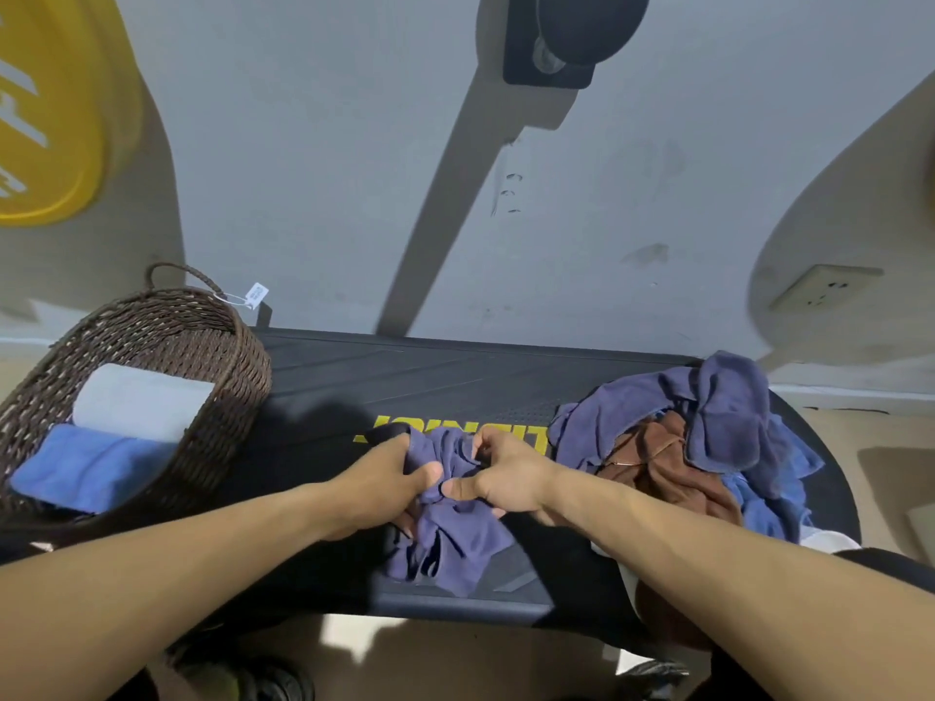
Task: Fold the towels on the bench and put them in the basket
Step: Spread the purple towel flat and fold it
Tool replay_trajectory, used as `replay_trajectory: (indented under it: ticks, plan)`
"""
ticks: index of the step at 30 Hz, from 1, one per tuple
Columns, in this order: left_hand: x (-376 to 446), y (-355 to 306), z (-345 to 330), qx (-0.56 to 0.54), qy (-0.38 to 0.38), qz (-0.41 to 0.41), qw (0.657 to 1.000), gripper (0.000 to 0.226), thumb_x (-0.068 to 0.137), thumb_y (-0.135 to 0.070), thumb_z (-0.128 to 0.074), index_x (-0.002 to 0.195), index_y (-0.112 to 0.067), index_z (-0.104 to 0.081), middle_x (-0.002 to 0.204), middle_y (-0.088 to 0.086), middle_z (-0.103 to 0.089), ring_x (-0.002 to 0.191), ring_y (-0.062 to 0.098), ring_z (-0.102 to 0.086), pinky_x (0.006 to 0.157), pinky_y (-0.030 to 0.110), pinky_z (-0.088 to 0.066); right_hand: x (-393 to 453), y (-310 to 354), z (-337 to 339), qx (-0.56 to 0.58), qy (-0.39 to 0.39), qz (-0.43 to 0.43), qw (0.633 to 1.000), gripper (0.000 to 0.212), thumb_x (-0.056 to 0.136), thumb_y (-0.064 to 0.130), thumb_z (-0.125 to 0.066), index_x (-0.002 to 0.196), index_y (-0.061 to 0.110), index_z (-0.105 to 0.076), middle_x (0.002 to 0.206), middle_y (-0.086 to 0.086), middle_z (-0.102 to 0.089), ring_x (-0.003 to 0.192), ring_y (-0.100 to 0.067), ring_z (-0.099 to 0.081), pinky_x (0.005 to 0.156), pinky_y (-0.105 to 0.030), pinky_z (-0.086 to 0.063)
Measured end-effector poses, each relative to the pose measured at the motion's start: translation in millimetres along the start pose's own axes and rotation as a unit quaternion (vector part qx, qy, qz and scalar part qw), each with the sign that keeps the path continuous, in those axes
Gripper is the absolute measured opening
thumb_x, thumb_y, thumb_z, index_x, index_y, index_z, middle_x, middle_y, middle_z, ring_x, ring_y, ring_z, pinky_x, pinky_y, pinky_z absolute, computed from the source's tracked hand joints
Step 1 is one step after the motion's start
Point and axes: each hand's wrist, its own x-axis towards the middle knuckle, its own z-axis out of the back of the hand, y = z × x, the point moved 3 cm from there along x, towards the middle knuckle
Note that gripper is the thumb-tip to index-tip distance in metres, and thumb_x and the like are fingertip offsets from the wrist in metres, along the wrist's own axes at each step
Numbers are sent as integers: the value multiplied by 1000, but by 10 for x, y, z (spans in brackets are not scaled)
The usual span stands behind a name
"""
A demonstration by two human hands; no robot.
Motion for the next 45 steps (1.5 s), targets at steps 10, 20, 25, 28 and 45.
replay_trajectory:
  ticks: [10,20,25,28,45]
  plan:
    - [233,-26,500,127,-134,-57,981,11,82,-21,-73,85,-15,-64,79,2,-74,78,24,-72,75,47,-59,-237,473,710,50,0,14,999,14,90,17,-71,81,8,-65,59,-7,-56,45,-14,-43,40,-21,-29]
    - [415,157,686,292,-186,62,936,35,88,-47,-62,71,-17,-61,51,-1,-66,49,15,-65,55,26,-45,-92,499,1183,-193,-207,33,959,35,104,20,-37,74,5,-47,57,-14,-56,69,-44,-68,58,-41,-54]
    - [593,169,628,115,-201,47,972,29,89,-39,-68,83,-11,-71,81,3,-73,78,19,-66,78,36,-53,51,241,1168,-226,-186,-21,956,45,95,42,-58,67,7,-51,56,-6,-50,50,-26,-49,57,-31,-45]
    - [676,126,598,83,-225,50,970,19,89,-24,-68,78,-8,-69,76,7,-71,72,21,-62,71,36,-51,117,-6,1065,-265,-122,-93,952,38,90,38,-66,72,9,-52,61,-7,-53,50,-23,-48,51,-27,-39]
    - [728,335,796,163,-270,112,942,31,96,-28,-52,85,-2,-64,81,16,-67,66,26,-59,53,31,-40,277,-87,928,-121,-115,-161,973,18,90,9,-60,96,-5,-69,80,-20,-74,75,-30,-75,75,-42,-62]
